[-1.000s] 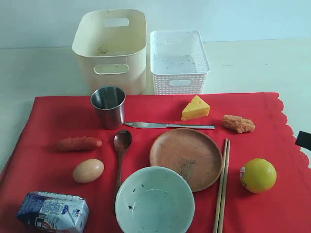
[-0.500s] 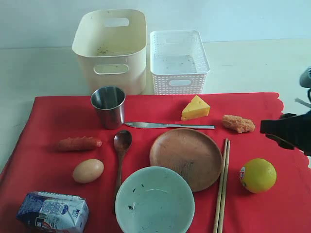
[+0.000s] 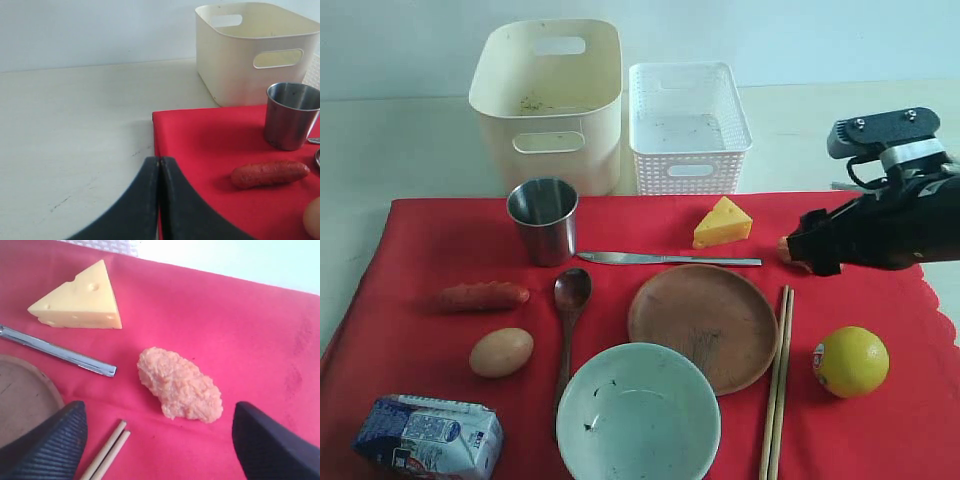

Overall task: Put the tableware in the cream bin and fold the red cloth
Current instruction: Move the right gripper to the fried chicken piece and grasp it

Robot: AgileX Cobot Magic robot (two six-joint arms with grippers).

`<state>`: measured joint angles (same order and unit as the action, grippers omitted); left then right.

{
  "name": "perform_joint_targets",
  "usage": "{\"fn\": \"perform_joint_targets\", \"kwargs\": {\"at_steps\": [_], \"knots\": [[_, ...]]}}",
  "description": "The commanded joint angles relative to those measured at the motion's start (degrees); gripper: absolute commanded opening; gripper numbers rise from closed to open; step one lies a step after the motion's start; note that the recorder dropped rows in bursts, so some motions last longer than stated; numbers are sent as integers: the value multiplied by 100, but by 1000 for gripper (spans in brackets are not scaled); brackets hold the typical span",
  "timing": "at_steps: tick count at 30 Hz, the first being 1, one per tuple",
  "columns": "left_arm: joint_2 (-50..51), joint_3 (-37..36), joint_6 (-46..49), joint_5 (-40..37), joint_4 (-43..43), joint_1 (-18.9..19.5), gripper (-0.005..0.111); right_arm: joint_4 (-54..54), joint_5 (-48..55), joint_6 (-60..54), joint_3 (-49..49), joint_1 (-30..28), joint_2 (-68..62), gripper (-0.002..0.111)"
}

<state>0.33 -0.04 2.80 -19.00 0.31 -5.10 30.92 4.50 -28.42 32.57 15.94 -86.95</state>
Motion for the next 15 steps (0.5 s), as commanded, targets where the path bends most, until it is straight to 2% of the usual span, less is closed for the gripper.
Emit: {"fn": "perform_joint_targets", "kwargs": {"at_steps": [1,15], "knots": [[-33,4,-4,46,-31,12,3,-3,-27,-432,327,11,-409,76],[-33,4,-4,46,-31,12,3,-161,-254,-901,650,11,-1246,76]]}}
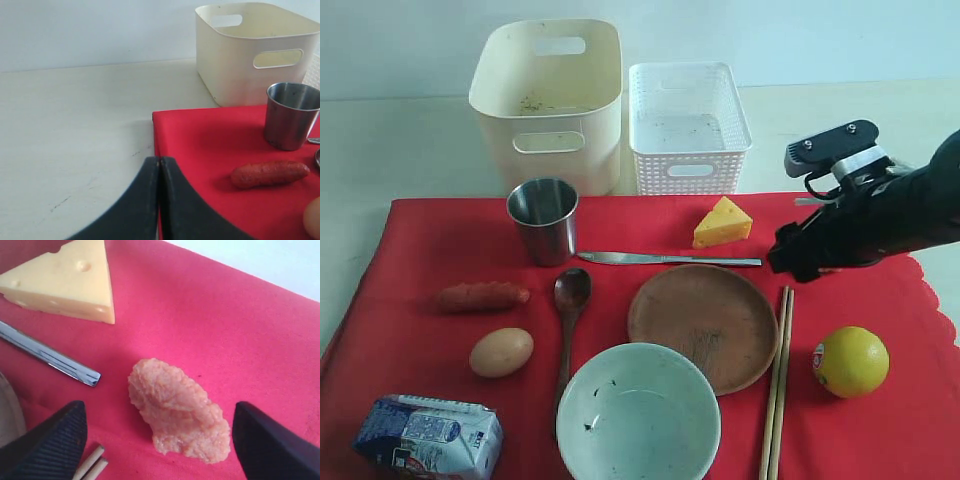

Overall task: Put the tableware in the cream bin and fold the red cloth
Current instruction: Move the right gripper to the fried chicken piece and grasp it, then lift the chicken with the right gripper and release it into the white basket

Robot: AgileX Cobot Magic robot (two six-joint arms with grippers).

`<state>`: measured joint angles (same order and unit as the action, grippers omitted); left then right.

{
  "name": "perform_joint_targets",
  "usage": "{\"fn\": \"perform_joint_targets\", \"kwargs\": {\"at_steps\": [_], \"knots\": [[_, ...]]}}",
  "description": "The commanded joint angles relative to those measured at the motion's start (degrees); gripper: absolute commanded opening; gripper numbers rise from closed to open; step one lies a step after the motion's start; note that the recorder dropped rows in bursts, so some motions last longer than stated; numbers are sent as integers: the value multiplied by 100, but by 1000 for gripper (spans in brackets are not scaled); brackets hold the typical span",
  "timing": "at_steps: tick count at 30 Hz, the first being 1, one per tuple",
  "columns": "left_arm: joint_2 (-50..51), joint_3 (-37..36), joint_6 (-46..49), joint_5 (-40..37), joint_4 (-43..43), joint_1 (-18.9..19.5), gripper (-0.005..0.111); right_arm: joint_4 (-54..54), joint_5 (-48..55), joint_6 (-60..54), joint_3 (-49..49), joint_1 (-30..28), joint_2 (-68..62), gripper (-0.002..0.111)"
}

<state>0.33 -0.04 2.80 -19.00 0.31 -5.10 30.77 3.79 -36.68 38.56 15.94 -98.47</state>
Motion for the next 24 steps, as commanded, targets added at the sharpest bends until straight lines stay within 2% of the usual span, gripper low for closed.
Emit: {"fn": "perform_joint_targets", "kwargs": {"at_steps": [1,12,14,15,16,17,18,20,21,24], "knots": [[-33,4,-4,46,-31,12,3,-146,-207,-76,51,11,-107,76],[-33,4,-4,46,-31,12,3,-146,-516,-257,51,11,-435,74],[-33,4,-4,46,-31,12,3,-146,-516,-274,51,11,-575,66],[-33,4,-4,46,-31,12,3,-146,-516,-274,51,11,-595,54],[-33,4,-4,46,-31,12,3,-146,-516,-274,51,11,-595,48],[-33,4,-4,46,-31,12,3,-146,-516,-274,51,11,-568,33],[-33,4,-4,46,-31,12,3,-146,-516,-274,51,11,-555,28],[-33,4,-4,46,-31,12,3,-125,-516,-235,51,11,-396,6],[-33,4,-4,46,-31,12,3,-125,-516,-223,51,11,-297,1],[-33,4,-4,46,-31,12,3,-80,-483,-49,51,11,299,0]]}}
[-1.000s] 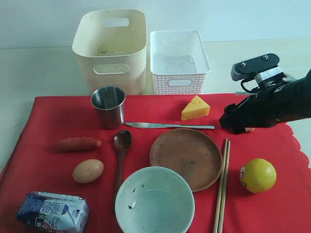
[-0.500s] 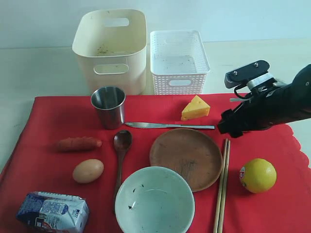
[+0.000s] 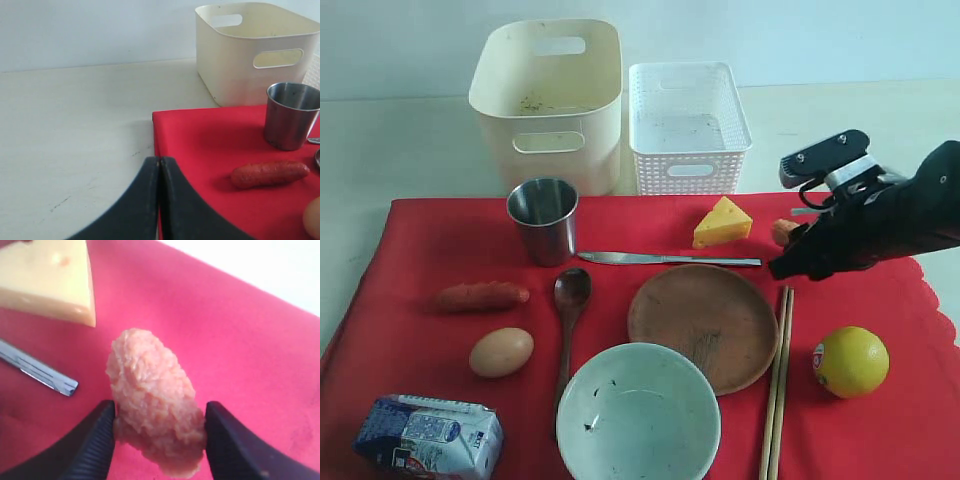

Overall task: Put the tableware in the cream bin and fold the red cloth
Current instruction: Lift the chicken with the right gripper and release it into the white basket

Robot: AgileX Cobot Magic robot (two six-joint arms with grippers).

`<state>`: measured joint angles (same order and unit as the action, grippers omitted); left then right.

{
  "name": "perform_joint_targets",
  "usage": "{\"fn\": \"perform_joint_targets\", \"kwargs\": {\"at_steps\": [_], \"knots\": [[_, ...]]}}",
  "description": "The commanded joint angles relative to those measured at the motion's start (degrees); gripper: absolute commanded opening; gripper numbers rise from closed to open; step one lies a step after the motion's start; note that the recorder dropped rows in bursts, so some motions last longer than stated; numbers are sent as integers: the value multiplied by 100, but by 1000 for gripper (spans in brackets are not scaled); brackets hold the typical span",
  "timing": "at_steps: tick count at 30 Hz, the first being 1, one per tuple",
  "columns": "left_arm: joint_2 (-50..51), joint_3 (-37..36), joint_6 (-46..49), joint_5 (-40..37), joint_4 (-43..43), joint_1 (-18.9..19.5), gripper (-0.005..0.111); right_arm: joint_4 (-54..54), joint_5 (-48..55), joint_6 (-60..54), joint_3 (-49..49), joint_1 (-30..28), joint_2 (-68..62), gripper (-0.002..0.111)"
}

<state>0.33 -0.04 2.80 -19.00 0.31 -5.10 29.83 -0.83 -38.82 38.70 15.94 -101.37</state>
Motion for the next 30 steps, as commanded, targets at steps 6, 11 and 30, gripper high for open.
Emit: {"fn": "perform_joint_targets", "kwargs": {"at_steps": [6,11,30], "knots": [[-33,4,-4,46,-31,12,3,14,-149,536,37,11,1677,0],[-33,4,-4,46,-31,12,3,14,-246,745,349,11,1930,0],[-33,4,-4,46,-31,12,3,-1,-666,839,3321,808,-1400,0]]}}
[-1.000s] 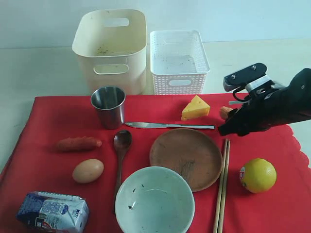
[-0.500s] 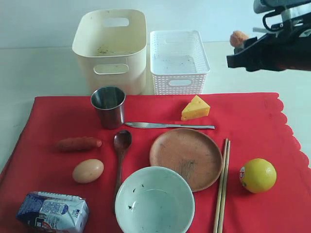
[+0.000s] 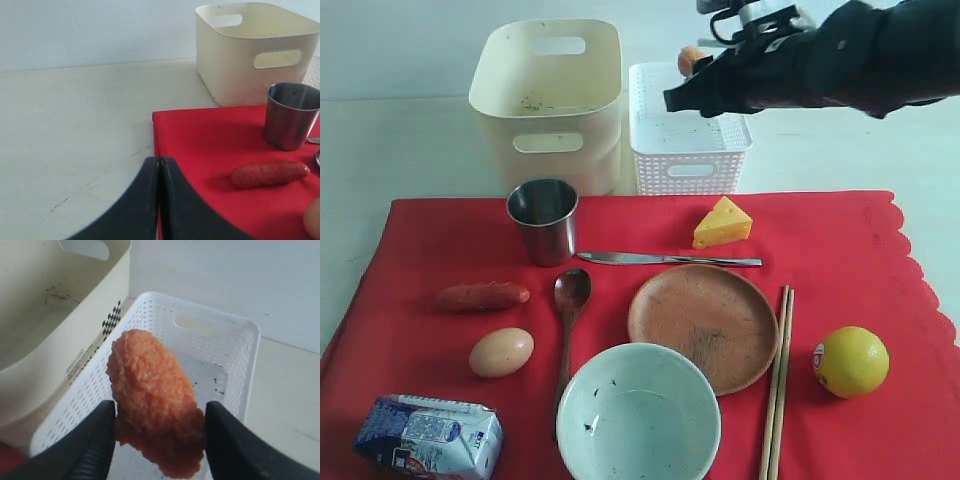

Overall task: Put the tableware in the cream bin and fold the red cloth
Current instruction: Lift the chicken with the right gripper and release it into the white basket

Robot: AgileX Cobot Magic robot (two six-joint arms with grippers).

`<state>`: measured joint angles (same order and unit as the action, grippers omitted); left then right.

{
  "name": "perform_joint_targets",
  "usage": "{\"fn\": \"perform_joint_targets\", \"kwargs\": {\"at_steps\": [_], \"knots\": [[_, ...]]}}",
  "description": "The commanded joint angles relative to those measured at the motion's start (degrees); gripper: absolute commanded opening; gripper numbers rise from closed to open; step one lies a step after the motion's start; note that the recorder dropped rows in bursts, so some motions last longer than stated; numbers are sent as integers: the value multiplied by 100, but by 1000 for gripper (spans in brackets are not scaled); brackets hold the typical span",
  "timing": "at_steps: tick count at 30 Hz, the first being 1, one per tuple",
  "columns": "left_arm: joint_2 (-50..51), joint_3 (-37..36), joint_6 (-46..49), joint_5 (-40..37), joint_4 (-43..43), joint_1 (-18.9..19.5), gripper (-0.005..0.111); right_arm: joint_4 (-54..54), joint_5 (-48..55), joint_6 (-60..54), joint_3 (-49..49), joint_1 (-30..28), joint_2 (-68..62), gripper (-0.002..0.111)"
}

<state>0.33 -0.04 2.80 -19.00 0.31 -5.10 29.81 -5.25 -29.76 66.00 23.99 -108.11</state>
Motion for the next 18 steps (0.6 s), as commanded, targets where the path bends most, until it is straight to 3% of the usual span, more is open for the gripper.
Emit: {"fn": "perform_joint_targets", "kwargs": {"at_steps": [1,6,18], "knots": [[-33,4,-4,46,-31,12,3,2,-223,-67,723,3,-909,0],[-33,4,-4,46,-31,12,3,2,-196,-67,1153,3,-1522,10],[-33,4,-3,46,-31,12,3,-24,-206,-208,1240,3,-1720,75]]}}
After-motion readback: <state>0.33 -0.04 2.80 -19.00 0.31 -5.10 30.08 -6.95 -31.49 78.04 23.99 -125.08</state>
